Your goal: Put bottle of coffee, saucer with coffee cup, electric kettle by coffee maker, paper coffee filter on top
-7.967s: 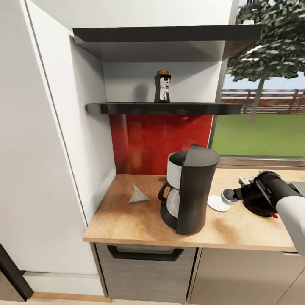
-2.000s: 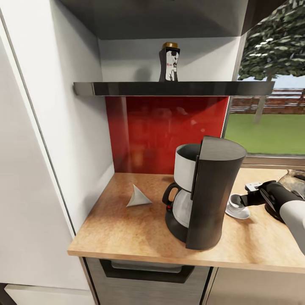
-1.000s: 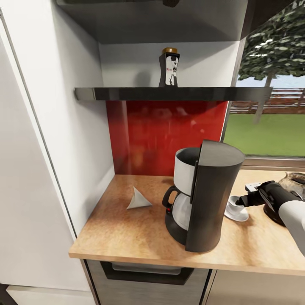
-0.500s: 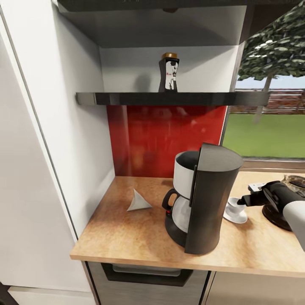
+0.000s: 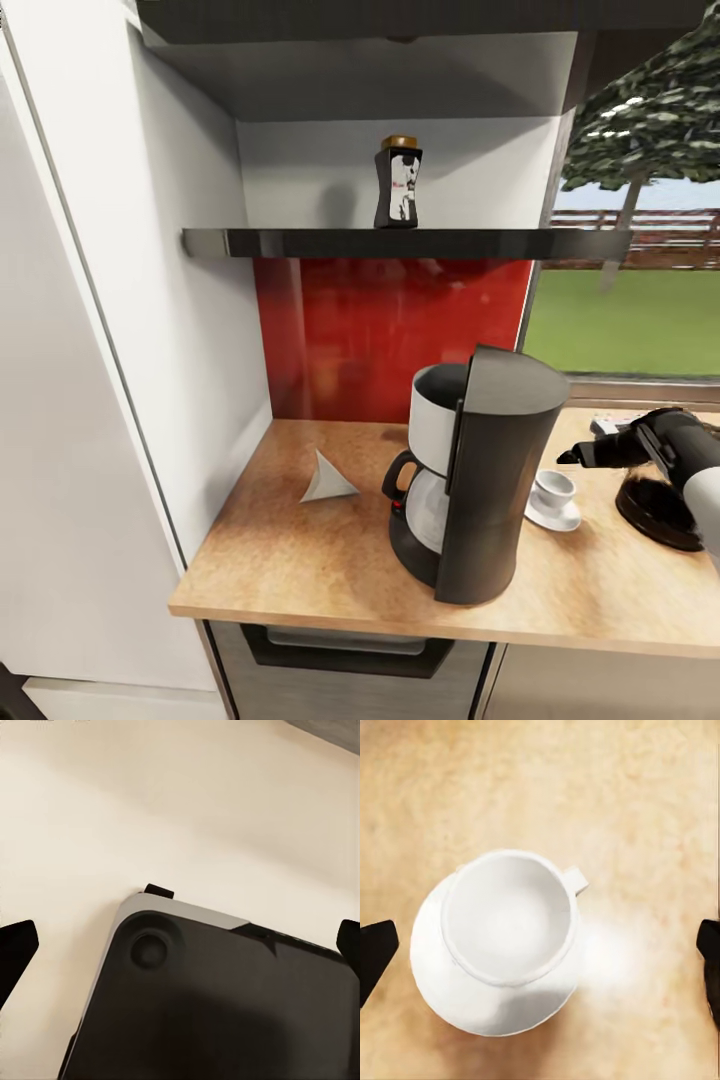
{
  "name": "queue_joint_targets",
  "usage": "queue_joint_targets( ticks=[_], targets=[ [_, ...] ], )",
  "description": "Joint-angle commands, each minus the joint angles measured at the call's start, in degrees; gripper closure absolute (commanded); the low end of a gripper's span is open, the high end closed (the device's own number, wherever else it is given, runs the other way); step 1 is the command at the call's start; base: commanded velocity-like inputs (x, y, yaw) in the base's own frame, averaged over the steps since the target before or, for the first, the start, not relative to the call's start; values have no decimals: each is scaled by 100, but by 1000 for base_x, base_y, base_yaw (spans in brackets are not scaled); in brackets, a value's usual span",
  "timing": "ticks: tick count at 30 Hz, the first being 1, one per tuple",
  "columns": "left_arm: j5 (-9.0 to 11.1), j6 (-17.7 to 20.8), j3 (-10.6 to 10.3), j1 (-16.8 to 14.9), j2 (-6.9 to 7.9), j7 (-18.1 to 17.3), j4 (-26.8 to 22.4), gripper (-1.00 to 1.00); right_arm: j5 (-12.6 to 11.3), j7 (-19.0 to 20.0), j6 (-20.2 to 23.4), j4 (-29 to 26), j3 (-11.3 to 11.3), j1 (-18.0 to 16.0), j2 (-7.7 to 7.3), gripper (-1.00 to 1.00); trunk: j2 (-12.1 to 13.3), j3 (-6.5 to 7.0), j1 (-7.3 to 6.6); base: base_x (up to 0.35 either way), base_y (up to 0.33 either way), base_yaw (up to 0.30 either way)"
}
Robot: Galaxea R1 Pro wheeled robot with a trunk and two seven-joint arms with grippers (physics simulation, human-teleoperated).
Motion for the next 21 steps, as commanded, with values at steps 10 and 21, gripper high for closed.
queue_joint_targets(
  ticks=[10, 21],
  targets=[
    [12, -19, -14, 1, -1, 8, -9, -100, 71, 766, 1112, -1496, -136, 1, -256, -100, 398, 172, -219, 0, 0, 0],
    [5, -40, -26, 4, -10, 8, -10, -100, 77, 1107, 1887, -3026, -142, 2, -766, -100, 839, 369, -460, 0, 0, 0]
  ],
)
